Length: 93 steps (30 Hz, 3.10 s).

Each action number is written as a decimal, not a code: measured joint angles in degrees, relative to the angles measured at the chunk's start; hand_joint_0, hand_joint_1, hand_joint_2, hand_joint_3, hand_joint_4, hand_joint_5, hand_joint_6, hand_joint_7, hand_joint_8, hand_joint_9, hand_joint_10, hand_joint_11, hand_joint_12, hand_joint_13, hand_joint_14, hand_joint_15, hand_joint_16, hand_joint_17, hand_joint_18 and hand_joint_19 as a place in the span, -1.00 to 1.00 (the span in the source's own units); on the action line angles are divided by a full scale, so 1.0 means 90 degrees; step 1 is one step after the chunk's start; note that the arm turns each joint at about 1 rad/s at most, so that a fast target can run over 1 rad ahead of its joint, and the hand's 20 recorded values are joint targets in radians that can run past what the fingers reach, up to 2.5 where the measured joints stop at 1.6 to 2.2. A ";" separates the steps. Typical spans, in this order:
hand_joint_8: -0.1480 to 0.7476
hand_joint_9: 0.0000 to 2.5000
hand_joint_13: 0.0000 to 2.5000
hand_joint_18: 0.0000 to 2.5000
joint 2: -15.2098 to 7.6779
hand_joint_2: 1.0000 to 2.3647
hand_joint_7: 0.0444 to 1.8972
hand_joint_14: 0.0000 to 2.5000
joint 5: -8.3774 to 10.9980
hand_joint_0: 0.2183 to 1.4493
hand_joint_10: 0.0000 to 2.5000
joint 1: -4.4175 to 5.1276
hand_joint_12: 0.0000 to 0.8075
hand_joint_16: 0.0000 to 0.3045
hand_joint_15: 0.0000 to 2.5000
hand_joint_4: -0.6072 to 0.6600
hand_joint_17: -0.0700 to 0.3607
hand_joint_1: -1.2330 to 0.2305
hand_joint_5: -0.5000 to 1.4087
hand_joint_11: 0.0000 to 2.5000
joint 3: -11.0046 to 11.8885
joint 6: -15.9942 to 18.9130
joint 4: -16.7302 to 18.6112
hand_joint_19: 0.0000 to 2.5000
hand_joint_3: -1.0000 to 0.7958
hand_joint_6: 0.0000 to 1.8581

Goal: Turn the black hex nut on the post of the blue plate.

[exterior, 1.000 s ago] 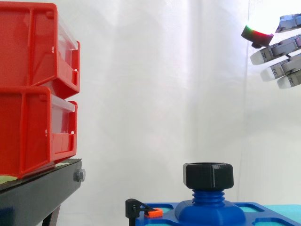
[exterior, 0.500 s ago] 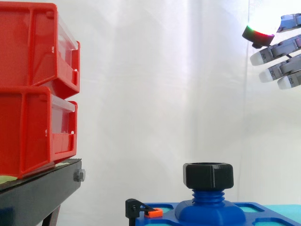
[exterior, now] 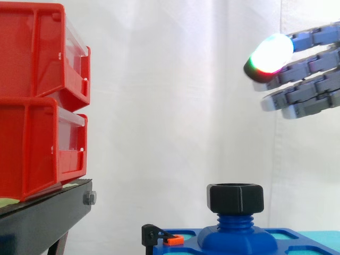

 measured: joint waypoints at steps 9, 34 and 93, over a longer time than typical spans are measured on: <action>-0.41 -1.00 -1.00 -1.00 -0.0362 -1.00 -0.37 -1.00 -0.0043 -0.64 -1.00 0.0122 -0.24 -0.71 -1.00 -0.03 -0.21 -0.52 -0.79 -1.00 0.0096 -0.1093 0.0578 -1.00 -0.44 -0.46; -0.35 -1.00 -1.00 -1.00 -0.1667 -1.00 -0.36 -1.00 0.0101 -0.68 -1.00 0.0301 -0.20 -0.70 -1.00 0.02 -0.19 -0.29 -0.79 -1.00 0.1276 -0.1580 0.0353 -1.00 -0.44 -0.46; -0.29 -1.00 -0.97 -1.00 -0.2031 -1.00 -0.32 -1.00 -0.0384 -0.71 -1.00 0.0098 -0.16 -0.68 -1.00 0.11 -0.17 -0.11 -0.78 -1.00 0.1550 -0.2801 -0.0034 -1.00 -0.44 -0.46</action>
